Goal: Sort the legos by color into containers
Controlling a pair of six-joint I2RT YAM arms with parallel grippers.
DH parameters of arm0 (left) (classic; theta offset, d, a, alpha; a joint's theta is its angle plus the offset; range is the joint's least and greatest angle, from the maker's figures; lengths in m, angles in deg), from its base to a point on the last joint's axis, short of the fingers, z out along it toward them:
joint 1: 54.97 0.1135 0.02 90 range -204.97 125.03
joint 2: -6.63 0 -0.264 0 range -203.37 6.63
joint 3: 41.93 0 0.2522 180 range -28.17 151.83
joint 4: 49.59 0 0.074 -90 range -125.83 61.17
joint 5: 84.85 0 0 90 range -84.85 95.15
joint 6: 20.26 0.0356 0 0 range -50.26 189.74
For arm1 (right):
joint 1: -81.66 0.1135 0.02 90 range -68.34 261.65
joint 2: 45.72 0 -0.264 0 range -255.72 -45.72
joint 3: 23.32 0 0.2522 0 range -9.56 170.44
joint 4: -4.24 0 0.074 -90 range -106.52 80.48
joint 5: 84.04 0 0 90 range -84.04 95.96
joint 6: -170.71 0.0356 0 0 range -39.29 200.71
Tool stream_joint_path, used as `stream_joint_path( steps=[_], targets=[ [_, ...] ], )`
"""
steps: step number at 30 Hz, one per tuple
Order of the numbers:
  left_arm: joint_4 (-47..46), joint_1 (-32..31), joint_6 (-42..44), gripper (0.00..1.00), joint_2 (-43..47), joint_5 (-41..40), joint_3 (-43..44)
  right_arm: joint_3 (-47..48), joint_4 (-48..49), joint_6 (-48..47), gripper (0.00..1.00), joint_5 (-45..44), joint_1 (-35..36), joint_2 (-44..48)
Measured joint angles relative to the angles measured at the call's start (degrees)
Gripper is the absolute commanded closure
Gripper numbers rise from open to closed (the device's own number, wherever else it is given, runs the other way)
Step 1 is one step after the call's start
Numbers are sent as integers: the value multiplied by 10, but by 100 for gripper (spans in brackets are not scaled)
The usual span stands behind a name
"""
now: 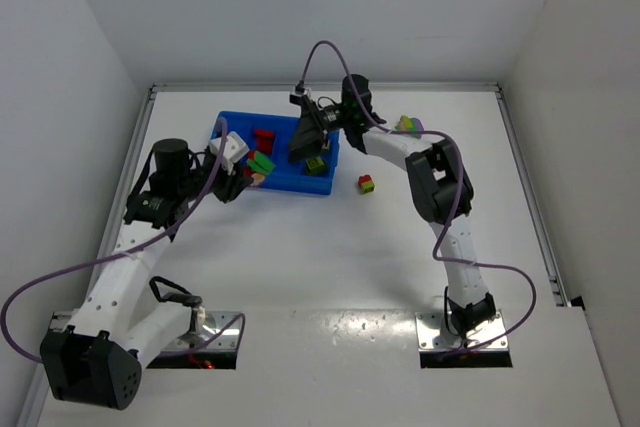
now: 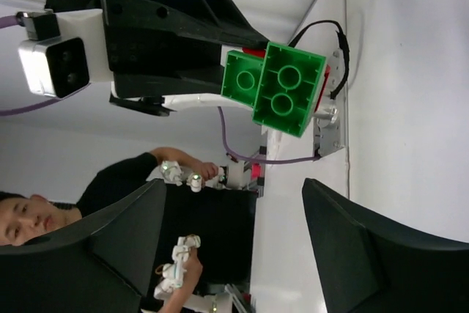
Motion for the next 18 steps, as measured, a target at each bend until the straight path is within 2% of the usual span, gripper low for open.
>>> stream_joint_path(
  steps=[2,4,18],
  targets=[
    [-4,-3,0,93,0,-3,0,7,-2,-2,38,0,10,-5],
    [-9,-8,0,93,0,-5,0,13,-5,-3,40,0,20,-12],
    [-13,-53,-4,93,-26,-2,3,34,-44,-25,41,1,29,-48]
  ],
)
